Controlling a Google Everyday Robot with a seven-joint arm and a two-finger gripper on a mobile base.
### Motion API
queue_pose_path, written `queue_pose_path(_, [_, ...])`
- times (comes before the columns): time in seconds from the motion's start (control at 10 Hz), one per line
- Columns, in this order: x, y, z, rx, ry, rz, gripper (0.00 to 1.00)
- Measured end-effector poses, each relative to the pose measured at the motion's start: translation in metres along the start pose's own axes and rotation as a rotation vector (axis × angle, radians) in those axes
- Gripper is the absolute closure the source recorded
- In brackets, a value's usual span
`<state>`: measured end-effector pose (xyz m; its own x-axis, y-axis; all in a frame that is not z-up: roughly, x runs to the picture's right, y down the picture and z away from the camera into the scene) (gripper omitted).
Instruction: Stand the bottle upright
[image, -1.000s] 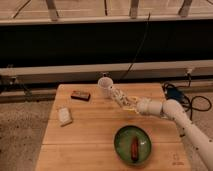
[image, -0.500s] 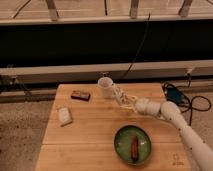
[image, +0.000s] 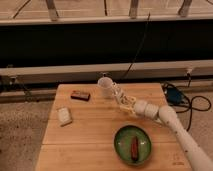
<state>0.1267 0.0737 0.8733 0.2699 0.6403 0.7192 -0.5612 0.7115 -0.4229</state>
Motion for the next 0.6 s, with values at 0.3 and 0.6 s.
queue_pose_path(0.3, [0.009, -0.001, 0.007, 0.038, -0.031, 0.014, 1.0])
queue_pose_path(0.6, [0.02, -0.002, 0.01, 0.088, -0.042, 0.038, 0.92])
